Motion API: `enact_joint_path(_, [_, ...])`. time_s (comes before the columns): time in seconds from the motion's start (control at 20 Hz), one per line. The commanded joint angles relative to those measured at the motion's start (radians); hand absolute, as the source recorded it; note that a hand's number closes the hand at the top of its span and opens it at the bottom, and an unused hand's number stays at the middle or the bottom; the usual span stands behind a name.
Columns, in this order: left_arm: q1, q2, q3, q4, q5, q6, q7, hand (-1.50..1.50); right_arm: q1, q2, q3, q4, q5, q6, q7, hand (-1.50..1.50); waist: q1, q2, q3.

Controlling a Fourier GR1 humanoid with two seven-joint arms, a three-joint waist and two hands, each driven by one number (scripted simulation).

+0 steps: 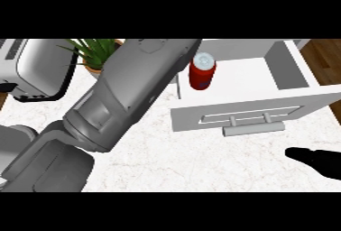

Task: Pick up the can, place it into the drawer and close the drawer

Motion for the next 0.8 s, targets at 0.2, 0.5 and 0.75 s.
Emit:
enact_joint_path(0.2, [-0.011, 0.0, 0.012, 0.007, 0.062, 0.017, -0.038, -1.5, -0.087, -0.059, 0.144, 0.157, 0.287, -0.022, -0.104, -1.5, 0.026, 0.002, 0.0])
enact_joint_path(0.5, [-0.011, 0.0, 0.007, 0.04, 0.035, -0.02, -0.077, -1.5, -0.166, -0.05, 0.259, 0.318, 0.502, -0.093, -0.127, -1.5, 0.065, -0.008, -0.002])
enact_joint_path(0.75, [-0.005, 0.0, 0.007, 0.045, 0.028, -0.012, -0.075, -1.5, -0.236, -0.052, 0.308, 0.514, 0.621, -0.137, -0.179, -1.5, 0.08, -0.014, -0.002])
